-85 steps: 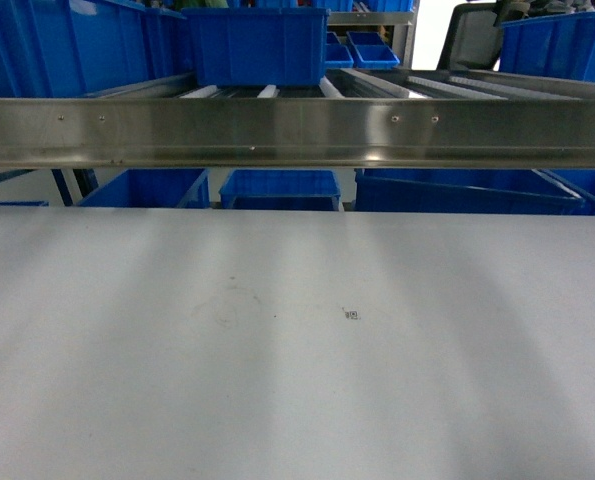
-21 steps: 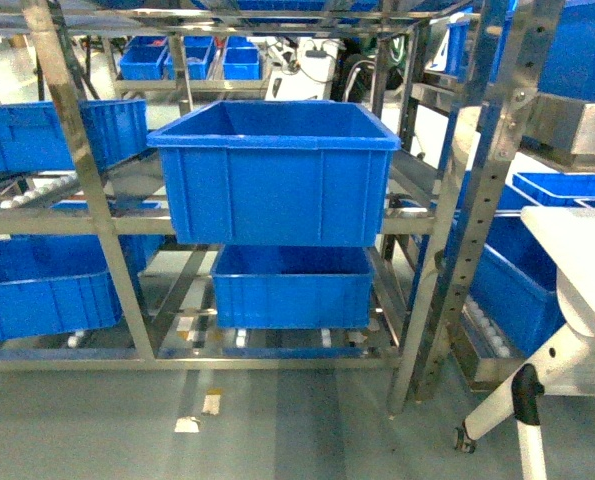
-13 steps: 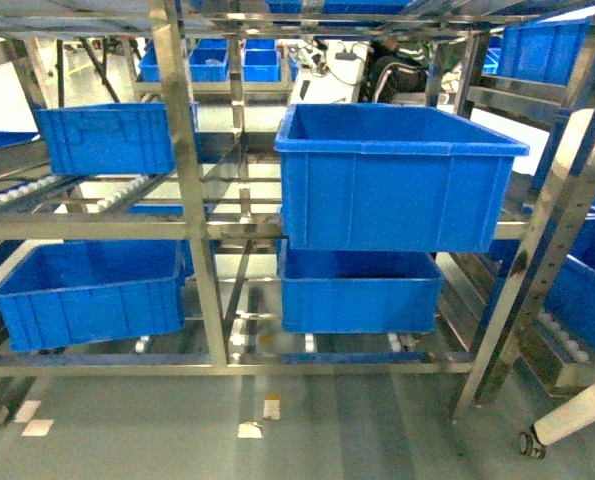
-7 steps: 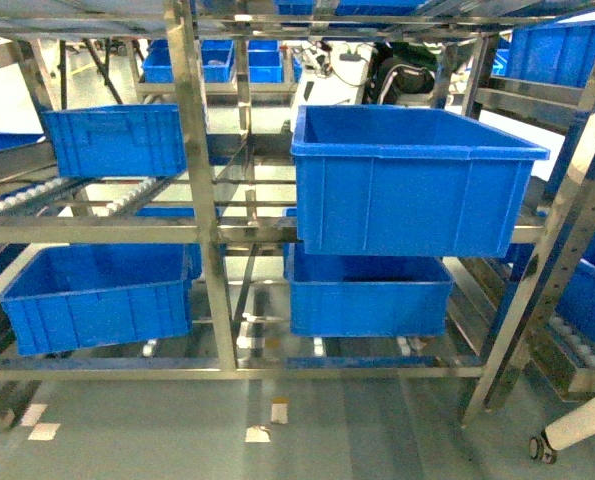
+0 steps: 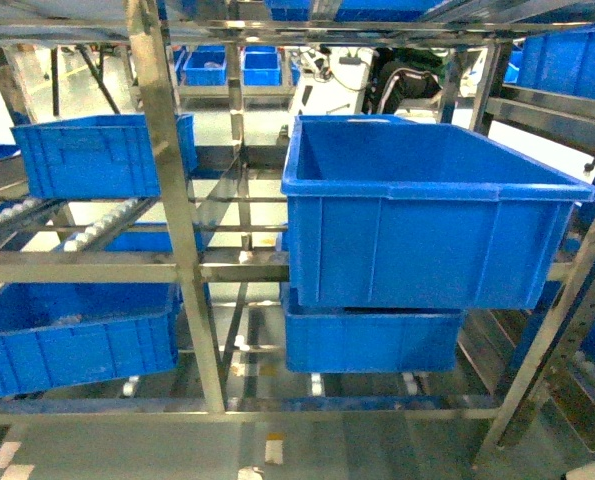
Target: Place green bowl on second shelf with right arm
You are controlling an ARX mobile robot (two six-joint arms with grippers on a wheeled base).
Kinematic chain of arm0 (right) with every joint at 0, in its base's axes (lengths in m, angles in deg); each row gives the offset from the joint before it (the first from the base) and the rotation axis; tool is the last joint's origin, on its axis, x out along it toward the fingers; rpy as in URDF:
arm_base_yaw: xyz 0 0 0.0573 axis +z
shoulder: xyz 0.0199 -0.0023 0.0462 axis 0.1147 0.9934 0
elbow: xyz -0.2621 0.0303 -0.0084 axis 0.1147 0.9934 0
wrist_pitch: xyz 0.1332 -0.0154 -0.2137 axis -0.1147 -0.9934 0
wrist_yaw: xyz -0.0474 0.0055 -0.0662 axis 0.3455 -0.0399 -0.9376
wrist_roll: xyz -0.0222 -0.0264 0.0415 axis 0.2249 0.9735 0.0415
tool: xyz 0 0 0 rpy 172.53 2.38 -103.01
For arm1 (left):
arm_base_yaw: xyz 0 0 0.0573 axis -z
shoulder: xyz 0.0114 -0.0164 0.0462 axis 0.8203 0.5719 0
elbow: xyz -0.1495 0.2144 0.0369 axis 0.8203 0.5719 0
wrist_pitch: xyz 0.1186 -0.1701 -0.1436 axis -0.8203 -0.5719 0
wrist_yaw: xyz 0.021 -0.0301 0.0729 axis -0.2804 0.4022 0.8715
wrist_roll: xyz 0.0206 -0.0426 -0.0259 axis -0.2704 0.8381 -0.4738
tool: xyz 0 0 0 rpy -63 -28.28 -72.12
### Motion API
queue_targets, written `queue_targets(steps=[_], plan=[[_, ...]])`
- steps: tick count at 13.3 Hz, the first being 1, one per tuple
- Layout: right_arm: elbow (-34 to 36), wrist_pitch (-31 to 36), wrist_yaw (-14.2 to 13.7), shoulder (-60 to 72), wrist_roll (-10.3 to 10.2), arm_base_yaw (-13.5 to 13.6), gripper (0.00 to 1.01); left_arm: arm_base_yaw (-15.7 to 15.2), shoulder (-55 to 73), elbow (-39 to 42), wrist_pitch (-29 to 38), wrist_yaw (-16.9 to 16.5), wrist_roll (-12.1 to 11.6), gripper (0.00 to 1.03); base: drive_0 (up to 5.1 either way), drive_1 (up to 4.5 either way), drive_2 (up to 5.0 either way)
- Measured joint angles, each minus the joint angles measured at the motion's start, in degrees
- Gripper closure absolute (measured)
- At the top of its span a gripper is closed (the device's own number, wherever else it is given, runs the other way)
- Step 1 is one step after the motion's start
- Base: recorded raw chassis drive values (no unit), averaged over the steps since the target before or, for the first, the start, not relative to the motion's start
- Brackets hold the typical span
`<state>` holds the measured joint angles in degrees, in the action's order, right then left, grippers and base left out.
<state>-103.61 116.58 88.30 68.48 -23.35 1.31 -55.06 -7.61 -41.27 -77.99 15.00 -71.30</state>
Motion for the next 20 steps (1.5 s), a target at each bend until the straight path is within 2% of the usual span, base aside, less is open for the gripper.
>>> queue_targets(steps=[7,14,16,18,20], plan=[[0.0,0.2,0.0,0.0,0.0,0.0,0.99,0.0,0.0,0.0,-0.2,0.1,0.0,0.05,0.1,4.33,-4.2],[0.0,0.2,0.0,0.0,0.0,0.0,0.99,0.0,0.0,0.0,-0.1,0.0,0.0,0.05,0.0,0.00,0.0],[-0.1,1.6,0.7,3.8,0.3,0.1,0.99,0.0,0.0,0.0,-0.1,0.0,0.0,0.05,0.0,0.00,0.0],[-2.3,4.5,1.1,11.1,1.4,2.5,0.99,0.0,0.0,0.0,-0.1,0.0,0.0,0.05,0.0,0.00,0.0],[-6.3,6.2,0.8,17.2,1.6,4.6,0.99,0.0,0.0,0.0,-0.1,0.0,0.0,0.05,0.0,0.00,0.0]])
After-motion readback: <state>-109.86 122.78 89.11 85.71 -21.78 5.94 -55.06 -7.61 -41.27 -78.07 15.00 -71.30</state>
